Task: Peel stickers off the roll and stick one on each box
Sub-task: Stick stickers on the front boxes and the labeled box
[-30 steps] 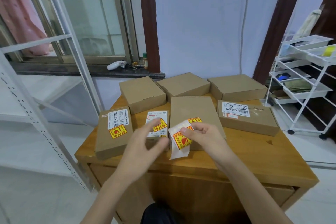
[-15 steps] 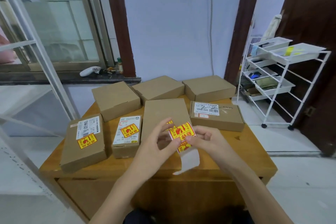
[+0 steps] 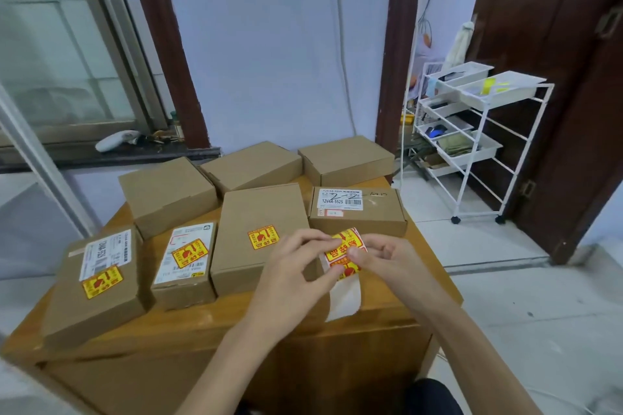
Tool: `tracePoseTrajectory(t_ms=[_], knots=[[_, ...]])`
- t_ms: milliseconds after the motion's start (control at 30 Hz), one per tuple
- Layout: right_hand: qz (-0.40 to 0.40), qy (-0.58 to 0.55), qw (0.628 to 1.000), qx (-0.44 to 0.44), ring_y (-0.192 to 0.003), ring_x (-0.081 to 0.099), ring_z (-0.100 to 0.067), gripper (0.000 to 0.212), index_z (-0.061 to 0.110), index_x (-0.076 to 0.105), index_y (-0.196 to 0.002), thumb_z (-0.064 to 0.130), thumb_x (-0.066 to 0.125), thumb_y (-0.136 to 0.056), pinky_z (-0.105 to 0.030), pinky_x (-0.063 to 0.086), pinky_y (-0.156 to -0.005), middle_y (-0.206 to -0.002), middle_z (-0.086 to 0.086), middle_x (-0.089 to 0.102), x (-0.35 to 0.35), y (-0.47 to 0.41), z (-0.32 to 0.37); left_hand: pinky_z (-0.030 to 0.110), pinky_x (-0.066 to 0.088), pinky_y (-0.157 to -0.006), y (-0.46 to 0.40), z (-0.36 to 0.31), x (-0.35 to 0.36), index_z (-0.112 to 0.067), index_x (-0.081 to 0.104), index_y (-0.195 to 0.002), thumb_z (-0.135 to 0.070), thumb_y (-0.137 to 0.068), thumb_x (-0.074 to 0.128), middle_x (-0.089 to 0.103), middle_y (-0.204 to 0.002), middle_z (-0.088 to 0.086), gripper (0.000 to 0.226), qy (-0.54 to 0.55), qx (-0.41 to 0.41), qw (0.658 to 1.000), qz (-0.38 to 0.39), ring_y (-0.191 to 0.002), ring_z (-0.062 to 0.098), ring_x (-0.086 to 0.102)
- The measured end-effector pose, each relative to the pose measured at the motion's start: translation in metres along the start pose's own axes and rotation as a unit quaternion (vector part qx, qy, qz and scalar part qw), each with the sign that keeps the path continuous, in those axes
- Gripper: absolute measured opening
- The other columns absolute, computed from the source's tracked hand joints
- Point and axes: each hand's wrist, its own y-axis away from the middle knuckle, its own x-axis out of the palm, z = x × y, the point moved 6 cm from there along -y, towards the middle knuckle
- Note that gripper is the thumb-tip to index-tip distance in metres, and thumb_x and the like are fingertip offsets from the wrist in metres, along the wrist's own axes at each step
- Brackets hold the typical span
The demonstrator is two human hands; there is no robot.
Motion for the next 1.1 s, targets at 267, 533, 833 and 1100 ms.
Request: tracePoseTrajectory(t_ms=[267, 533, 833, 1100], knots=[[-0.006, 0.005, 1.000, 0.002, -0.080, 0.072, -0.001, 0.020, 0.010, 0.073, -0.104, 0.019, 0.060, -0.092, -0.009, 0.052, -0.071, -0.083, 0.006, 0.079, -0.011, 0.000, -0.004, 0.011, 0.045, -0.080, -0.009, 0.000, 0.009, -0.036, 0.071, -0.108, -0.040, -0.081, 0.070, 0.057, -0.109, -0.024, 0.027, 0.040, -0.028, 0.999, 0.005, -0.110, 0.001, 0.050], [0.009, 0.009, 1.000, 0.019, -0.082, 0.074, -0.003, 0.020, 0.011, 0.072, -0.106, 0.018, 0.062, -0.090, -0.008, 0.052, -0.068, -0.085, 0.005, 0.080, -0.011, -0.005, -0.008, 0.011, 0.047, -0.078, -0.013, 0.007, 0.010, -0.045, 0.063, -0.091, -0.041, -0.082, 0.068, 0.063, -0.098, -0.024, 0.011, 0.093, -0.068, 0.993, 0.001, -0.101, 0.000, 0.055], [-0.004, 0.030, 0.999, 0.026, -0.084, 0.074, -0.007, 0.022, 0.009, 0.073, -0.107, 0.018, 0.064, -0.090, -0.009, 0.053, -0.068, -0.093, -0.003, 0.079, -0.017, -0.010, -0.010, 0.022, 0.054, -0.071, -0.023, 0.022, 0.019, -0.034, 0.071, -0.087, -0.026, -0.088, 0.066, 0.068, -0.089, -0.017, 0.010, 0.201, -0.115, 0.973, -0.021, -0.089, 0.005, 0.062], [-0.030, 0.026, 0.998, 0.046, -0.088, 0.074, -0.010, 0.018, 0.010, 0.075, -0.101, 0.020, 0.065, -0.089, -0.022, 0.056, -0.083, -0.093, -0.005, 0.079, -0.028, -0.015, -0.015, 0.030, 0.054, -0.069, -0.035, 0.036, 0.024, -0.030, 0.071, -0.088, -0.027, -0.089, 0.064, 0.070, -0.085, -0.014, 0.007, 0.255, -0.145, 0.955, -0.045, -0.081, 0.007, 0.063]])
